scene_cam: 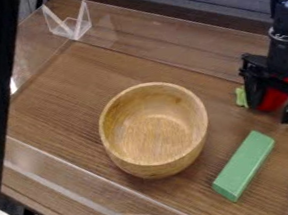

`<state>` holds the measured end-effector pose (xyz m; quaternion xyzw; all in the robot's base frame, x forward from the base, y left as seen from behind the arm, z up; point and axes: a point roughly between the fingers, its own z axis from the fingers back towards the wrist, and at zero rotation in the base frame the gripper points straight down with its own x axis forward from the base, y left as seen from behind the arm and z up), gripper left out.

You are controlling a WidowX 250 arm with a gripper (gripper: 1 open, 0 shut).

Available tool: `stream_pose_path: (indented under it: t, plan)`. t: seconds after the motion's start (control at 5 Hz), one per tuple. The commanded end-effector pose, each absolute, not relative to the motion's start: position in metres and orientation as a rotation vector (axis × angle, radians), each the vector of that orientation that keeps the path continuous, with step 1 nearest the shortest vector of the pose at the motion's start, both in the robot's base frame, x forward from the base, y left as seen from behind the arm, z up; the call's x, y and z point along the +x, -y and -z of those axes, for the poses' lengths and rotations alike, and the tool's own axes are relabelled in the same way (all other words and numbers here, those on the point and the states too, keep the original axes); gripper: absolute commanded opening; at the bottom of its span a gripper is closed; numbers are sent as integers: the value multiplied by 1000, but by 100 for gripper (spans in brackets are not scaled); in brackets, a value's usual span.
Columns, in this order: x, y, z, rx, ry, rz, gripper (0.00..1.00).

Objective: Move the red object to the right side of the table

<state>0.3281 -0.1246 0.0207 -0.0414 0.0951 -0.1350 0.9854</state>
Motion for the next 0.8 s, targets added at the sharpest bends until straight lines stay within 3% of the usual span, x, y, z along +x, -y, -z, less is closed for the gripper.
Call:
stream_pose_path:
  t: [0.0,0.6]
  plan:
    - [330,120,-33,-84,-165,262,100]
    - [326,114,-38,-83,-168,249,100]
